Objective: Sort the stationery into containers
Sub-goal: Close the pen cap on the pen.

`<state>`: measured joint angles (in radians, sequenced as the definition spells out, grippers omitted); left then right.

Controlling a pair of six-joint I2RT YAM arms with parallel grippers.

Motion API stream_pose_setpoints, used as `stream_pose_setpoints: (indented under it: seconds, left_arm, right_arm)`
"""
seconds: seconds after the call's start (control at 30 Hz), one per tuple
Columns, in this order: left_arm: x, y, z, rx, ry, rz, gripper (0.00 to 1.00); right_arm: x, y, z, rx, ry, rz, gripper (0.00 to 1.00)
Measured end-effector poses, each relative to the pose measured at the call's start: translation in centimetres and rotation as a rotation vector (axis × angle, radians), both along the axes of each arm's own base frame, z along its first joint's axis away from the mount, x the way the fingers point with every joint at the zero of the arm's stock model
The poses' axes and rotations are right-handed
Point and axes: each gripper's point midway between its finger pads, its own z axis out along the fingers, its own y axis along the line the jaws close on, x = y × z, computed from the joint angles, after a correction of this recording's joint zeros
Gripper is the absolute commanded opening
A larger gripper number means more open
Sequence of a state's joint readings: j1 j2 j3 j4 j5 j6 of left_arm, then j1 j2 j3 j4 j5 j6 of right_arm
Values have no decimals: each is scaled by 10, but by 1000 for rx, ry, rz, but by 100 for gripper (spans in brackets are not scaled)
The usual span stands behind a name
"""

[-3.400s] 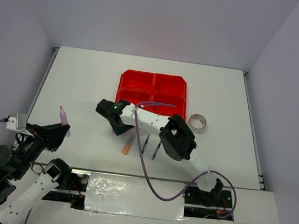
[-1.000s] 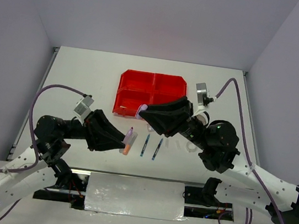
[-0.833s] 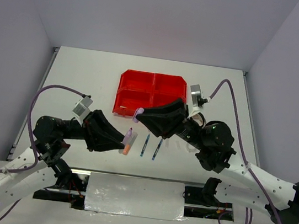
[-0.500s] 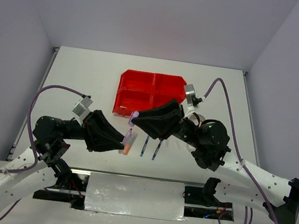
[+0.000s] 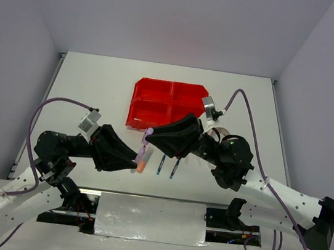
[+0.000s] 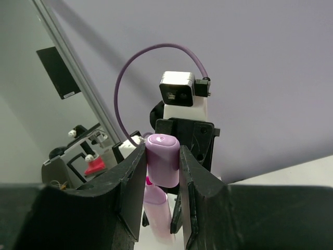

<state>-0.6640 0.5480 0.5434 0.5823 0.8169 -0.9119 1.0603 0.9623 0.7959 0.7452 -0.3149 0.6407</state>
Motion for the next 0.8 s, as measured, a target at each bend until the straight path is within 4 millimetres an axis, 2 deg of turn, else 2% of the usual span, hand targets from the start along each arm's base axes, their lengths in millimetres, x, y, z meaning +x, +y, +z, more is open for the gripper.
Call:
stream_pose_setpoints:
  seconds: [0.53,0.8]
  left_arm:
    - [2,-1,-5,18,1,7,0]
    - [2,0,-4,14,1,16,0]
  right_arm:
    - [-3,4,-2,18,8,27,0]
    - [-8,-5,5,38,-8,23,0]
